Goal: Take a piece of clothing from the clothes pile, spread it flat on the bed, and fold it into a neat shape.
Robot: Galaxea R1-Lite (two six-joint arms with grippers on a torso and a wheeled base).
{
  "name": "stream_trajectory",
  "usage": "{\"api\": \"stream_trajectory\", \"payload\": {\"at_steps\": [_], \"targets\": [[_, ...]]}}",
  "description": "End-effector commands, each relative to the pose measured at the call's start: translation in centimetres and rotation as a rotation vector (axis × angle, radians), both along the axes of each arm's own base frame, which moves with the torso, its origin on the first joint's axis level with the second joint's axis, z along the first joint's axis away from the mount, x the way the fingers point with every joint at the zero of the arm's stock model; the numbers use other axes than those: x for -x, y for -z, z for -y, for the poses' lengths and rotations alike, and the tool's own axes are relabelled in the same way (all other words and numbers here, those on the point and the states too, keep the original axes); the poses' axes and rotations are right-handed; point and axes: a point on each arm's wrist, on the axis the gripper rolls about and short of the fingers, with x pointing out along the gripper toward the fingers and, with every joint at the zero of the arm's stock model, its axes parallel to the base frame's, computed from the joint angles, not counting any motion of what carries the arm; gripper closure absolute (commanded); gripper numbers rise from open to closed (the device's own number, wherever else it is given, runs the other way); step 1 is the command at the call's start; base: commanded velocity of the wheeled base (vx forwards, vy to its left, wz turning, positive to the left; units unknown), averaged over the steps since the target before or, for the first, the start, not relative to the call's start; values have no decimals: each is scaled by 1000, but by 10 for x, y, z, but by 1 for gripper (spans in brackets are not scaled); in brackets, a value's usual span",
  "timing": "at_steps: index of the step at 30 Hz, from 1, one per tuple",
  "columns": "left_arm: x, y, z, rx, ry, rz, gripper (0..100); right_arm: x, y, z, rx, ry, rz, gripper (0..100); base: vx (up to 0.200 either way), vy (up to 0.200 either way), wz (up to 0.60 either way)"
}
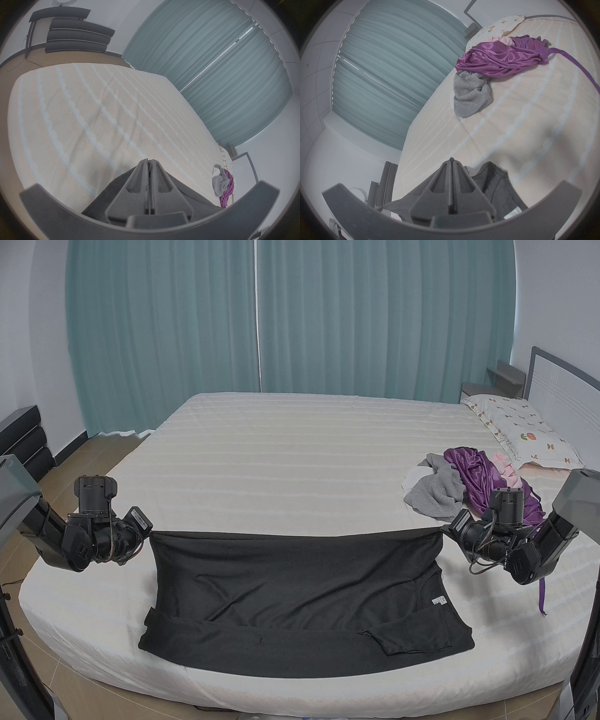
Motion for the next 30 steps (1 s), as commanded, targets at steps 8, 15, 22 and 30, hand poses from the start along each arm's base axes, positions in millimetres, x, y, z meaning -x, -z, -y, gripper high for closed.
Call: {"api": "stream_trajectory", "payload": {"at_steps": [8,15,22,30], "targets": [[32,-6,1,-47,37,-23,100,47,-9,11,34,-56,-47,100,0,0,0],[48,5,2,-76,64,-81,100,64,5,15,69,-72,-108,100,0,0,0],[63,22,3,-115,102,-150,100,80,18,15,102,-100,-172,100,0,0,0],[78,36,4,-132,139,-219,100,99,29,14,134,-160,-219,100,0,0,0]]}}
